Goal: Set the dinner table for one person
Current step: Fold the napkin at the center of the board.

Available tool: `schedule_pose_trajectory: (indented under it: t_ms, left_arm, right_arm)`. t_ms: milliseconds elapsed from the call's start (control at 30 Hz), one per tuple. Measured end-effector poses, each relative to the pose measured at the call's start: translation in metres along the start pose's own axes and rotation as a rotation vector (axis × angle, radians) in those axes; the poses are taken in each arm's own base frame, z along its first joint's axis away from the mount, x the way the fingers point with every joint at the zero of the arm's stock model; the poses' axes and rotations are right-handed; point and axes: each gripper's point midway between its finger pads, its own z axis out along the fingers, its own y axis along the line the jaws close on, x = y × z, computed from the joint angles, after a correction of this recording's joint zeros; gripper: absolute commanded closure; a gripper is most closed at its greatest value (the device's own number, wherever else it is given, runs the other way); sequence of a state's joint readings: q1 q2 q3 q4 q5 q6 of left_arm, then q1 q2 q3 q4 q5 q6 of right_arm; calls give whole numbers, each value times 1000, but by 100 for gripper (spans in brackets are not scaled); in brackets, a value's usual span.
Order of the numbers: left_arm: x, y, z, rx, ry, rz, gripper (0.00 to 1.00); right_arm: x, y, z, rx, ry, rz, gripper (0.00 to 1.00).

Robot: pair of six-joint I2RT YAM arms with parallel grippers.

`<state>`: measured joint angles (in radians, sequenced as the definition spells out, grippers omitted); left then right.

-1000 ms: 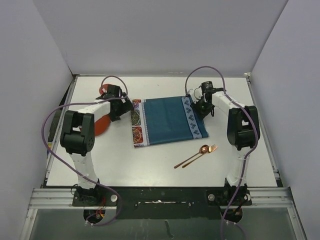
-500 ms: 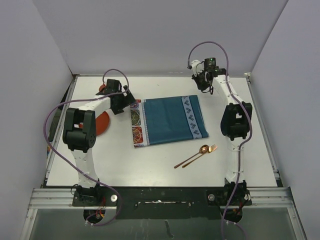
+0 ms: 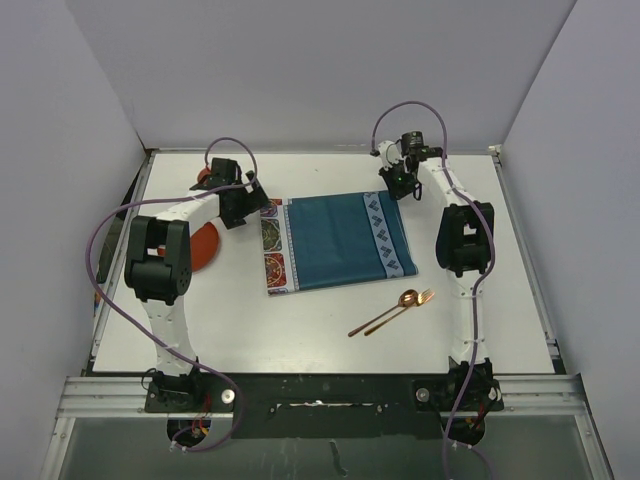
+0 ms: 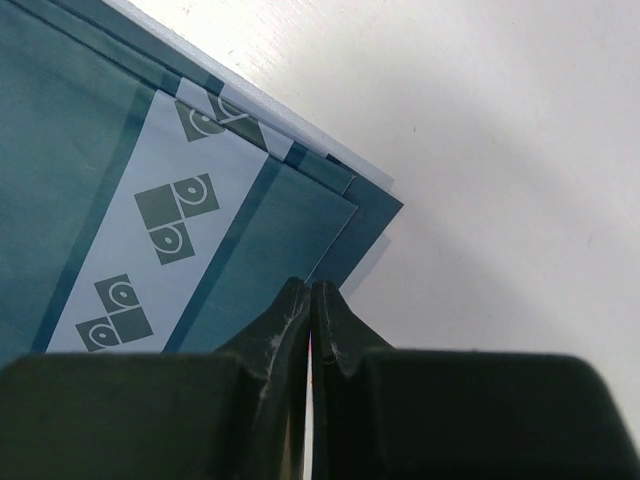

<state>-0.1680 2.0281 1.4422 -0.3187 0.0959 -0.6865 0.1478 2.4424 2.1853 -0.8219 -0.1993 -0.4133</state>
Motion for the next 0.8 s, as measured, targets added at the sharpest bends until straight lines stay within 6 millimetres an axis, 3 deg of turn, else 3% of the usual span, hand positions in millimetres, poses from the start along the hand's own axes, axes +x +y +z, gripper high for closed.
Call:
schedule_pose_trajectory:
  t_ms: [267, 800]
  left_arm:
    - [3, 0, 0, 10, 13, 11, 2]
    - [4, 1, 0, 10, 15, 29, 2]
  right_arm:
    - [6, 4, 6, -9, 14, -1, 100]
    - [1, -7, 8, 36, -2, -42, 100]
